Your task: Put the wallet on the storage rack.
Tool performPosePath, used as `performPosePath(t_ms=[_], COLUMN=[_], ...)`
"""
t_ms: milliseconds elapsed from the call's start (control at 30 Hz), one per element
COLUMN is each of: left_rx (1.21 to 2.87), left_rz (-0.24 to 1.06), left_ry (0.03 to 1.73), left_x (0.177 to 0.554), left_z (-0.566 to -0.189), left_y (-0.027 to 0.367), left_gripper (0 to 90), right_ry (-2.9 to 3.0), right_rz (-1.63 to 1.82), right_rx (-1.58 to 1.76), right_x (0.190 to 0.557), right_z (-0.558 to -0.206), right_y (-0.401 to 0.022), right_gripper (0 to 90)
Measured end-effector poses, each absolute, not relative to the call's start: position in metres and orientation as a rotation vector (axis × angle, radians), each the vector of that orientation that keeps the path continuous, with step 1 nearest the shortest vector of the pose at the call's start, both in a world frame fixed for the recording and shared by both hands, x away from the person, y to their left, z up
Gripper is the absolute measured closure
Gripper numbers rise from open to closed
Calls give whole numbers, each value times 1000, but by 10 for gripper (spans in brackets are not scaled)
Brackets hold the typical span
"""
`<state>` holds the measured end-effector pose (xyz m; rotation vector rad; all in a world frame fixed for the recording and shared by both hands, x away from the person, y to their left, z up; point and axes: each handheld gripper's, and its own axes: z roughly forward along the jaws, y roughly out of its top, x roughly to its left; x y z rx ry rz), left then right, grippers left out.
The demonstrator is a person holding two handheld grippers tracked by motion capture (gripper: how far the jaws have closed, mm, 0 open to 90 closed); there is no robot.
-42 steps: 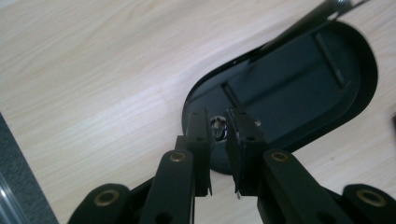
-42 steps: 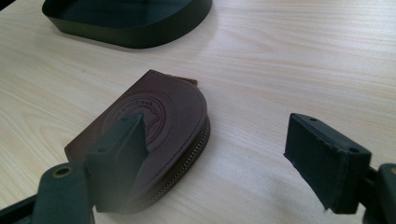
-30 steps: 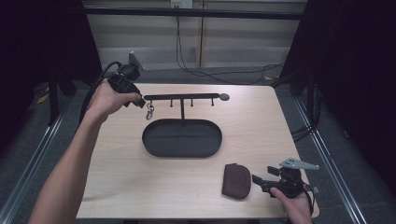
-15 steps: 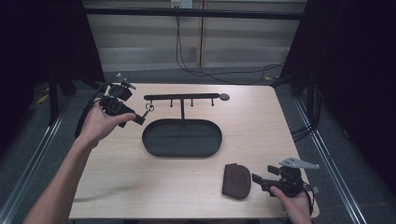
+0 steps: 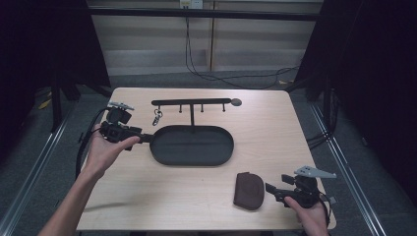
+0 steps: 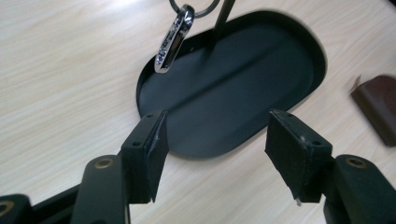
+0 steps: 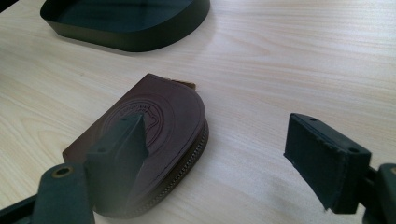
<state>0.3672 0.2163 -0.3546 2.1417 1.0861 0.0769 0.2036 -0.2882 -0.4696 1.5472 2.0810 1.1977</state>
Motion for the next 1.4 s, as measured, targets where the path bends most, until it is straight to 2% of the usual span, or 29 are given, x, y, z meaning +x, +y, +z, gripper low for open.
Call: performPosePath(t_ms=[33,367,400,433,533,700,1033,1133,1267,1300,1333,1367,1400], left_rx=[2107,2074,2080,2080,2092,2112,2097,2109,2067,2063,2066,2044,2043], left_rz=[121,93,100,100,143,176,148,77,76,47,36,112,97], left_ry=[1079,1001,983,983,970,955,962,979,1017,1031,1031,1030,1035], left_x=[362,328,325,325,316,298,264,256,249,246,245,238,237], left_z=[-355,-383,-386,-386,-396,-412,-418,-431,-445,-450,-452,-454,-457], left_y=[216,218,220,220,227,231,239,240,245,247,248,252,253], left_gripper=[391,427,455,523,505,535,428,386,363,356,343,362,356], right_ry=[2081,2081,2081,2081,2097,2100,2170,2187,2264,2279,2325,2358,2393], right_rz=[1198,1193,1194,1194,1198,1169,1101,1087,1041,1036,1019,1015,1016], right_rx=[1548,1575,1574,1574,1569,1590,1584,1607,1624,1624,1617,1610,1601], right_x=[204,208,207,207,208,208,210,216,223,225,228,229,230], right_z=[-470,-473,-473,-473,-473,-468,-454,-448,-446,-446,-444,-444,-443], right_y=[-288,-288,-288,-288,-288,-287,-284,-284,-280,-279,-274,-271,-268], right_gripper=[206,206,206,206,206,196,200,198,207,225,292,300,301])
